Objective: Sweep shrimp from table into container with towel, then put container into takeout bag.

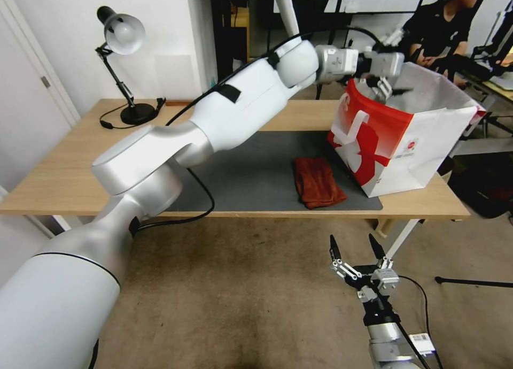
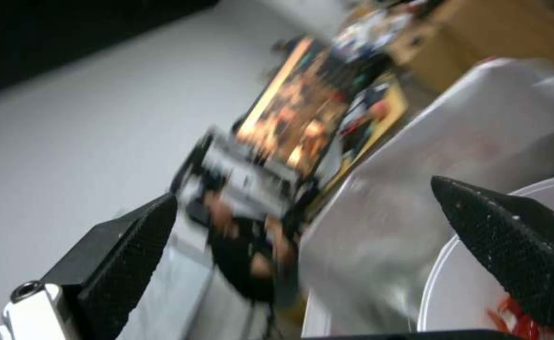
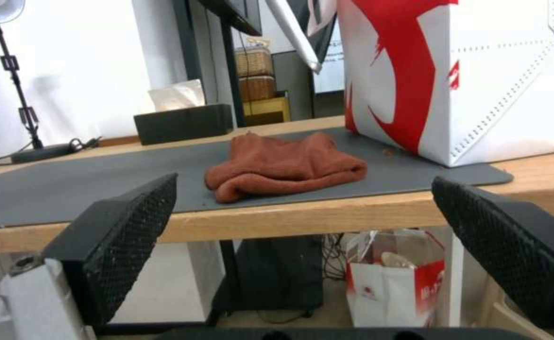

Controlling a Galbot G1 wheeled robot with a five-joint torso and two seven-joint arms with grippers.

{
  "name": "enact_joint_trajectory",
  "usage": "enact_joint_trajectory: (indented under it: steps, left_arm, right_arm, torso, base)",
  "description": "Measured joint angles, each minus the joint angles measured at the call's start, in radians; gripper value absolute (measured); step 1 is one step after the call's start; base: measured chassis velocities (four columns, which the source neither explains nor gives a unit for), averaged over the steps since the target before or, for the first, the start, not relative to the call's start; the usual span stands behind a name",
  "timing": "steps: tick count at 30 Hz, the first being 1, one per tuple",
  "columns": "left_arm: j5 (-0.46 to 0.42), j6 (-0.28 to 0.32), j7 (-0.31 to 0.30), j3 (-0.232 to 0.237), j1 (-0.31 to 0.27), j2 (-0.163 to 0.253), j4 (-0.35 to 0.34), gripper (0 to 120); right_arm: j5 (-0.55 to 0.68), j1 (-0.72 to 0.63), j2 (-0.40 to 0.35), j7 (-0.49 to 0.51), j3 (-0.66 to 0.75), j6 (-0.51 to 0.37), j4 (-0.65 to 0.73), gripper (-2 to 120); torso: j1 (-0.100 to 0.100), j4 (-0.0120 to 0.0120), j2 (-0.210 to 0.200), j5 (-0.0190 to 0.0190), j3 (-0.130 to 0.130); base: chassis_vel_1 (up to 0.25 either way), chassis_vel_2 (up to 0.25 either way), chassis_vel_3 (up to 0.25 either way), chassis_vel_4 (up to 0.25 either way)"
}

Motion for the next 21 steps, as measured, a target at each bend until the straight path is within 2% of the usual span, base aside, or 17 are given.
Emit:
enact_joint_trajectory:
  steps: [1,2,3,4,5,6,9,10,11,12,14,16,17,19,21]
  left_arm:
    - [-0.11,0.069,-0.1,0.018,0.016,0.035,-0.044,100]
    - [-0.11,0.069,-0.1,0.018,0.016,0.035,-0.044,100]
    - [-0.175,0.104,-0.169,0.028,0.028,0.056,-0.075,100]
    - [-0.269,0.169,-0.265,0.038,0.053,0.09,-0.131,100]
    - [-0.304,0.192,-0.296,0.039,0.063,0.103,-0.155,100]
    - [-0.304,0.192,-0.296,0.039,0.063,0.103,-0.155,100]
    - [-0.5,0.279,-0.459,0.035,0.137,0.176,-0.302,100]
    - [-0.5,0.279,-0.459,0.035,0.137,0.176,-0.302,100]
    - [-0.534,0.299,-0.492,0.028,0.158,0.192,-0.338,100]
    - [-0.565,0.323,-0.555,0.02,0.186,0.216,-0.387,100]
    - [-0.584,0.337,-0.636,0.005,0.231,0.248,-0.452,100]
    - [-0.585,0.339,-0.645,0.003,0.238,0.253,-0.46,100]
    - [-0.587,0.341,-0.691,-0.008,0.27,0.282,-0.508,100]
    - [-0.586,0.341,-0.706,-0.012,0.283,0.294,-0.528,100]
    - [-0.587,0.331,-0.764,-0.035,0.357,0.361,-0.621,100]
  right_arm:
    - [0.0,0.0,0.0,0.0,-0.002,0.0,0.0,100]
    - [0.0,0.0,0.0,0.0,-0.002,0.0,0.0,100]
    - [-0.001,0.001,0.0,0.0,-0.003,-0.001,0.0,100]
    - [-0.001,0.001,0.0,-0.001,-0.004,-0.001,0.001,100]
    - [-0.001,0.001,0.0,-0.001,-0.005,-0.002,0.001,100]
    - [-0.001,0.001,0.0,-0.001,-0.005,-0.002,0.001,100]
    - [-0.003,0.003,-0.001,-0.001,-0.007,-0.005,0.004,100]
    - [-0.003,0.003,-0.001,-0.001,-0.007,-0.005,0.004,100]
    - [-0.004,0.003,-0.001,-0.001,-0.008,-0.006,0.006,100]
    - [-0.005,0.002,-0.002,-0.001,-0.009,-0.007,0.008,100]
    - [-0.007,0.001,-0.002,-0.002,-0.01,-0.007,0.011,100]
    - [-0.007,0.0,-0.002,-0.002,-0.01,-0.007,0.012,100]
    - [-0.009,-0.003,-0.002,-0.002,-0.01,-0.008,0.014,100]
    - [-0.009,-0.004,-0.002,-0.002,-0.01,-0.008,0.015,100]
    - [-0.01,-0.009,-0.004,-0.002,-0.009,-0.008,0.02,100]
  torso:
    - [0.0,0.0002,0.0,-0.0001,0.0]
    - [0.0,0.0002,0.0,-0.0001,0.0]
    - [0.0,0.0003,0.0,-0.0001,0.0]
    - [0.0,0.0001,0.0,-0.0001,0.0]
    - [0.0,0.0001,0.0,-0.0003,0.0]
    - [0.0,0.0001,0.0,-0.0003,0.0]
    - [0.0,-0.0001,0.0,-0.0002,0.0]
    - [0.0,-0.0001,0.0,-0.0002,0.0]
    - [0.0,-0.0001,0.0,-0.0003,0.0]
    - [0.0,-0.0001,0.0,-0.0003,0.0]
    - [0.0,-0.0002,0.0,0.0,0.0]
    - [0.0,-0.0002,0.0,-0.0001,0.0]
    - [0.0,-0.0003,0.0,-0.0001,0.0]
    - [0.0,-0.0003,0.0,-0.0001,0.0]
    - [0.0,-0.0003,0.0,-0.0003,0.0]
  base:
    - [0.0,0.0,0.0,0.0]
    - [0.0,0.0,0.0,0.0]
    - [0.0,0.0,0.0,0.0]
    - [0.0,0.0,0.0,0.0]
    - [0.0,0.0,0.0,0.0]
    - [0.0,0.0,0.0,0.0]
    - [0.0,0.0,0.0,0.0]
    - [0.0,0.0,0.0,0.0]
    - [0.0,0.0,0.0,0.0]
    - [0.0,0.0,0.0,0.0]
    - [0.0,0.0,0.0,0.0]
    - [0.0,0.0,0.0,0.0]
    - [0.0,0.0,0.0,0.0]
    - [0.0,0.0,0.0,0.0]
    - [0.0,0.0,0.0,0.0]
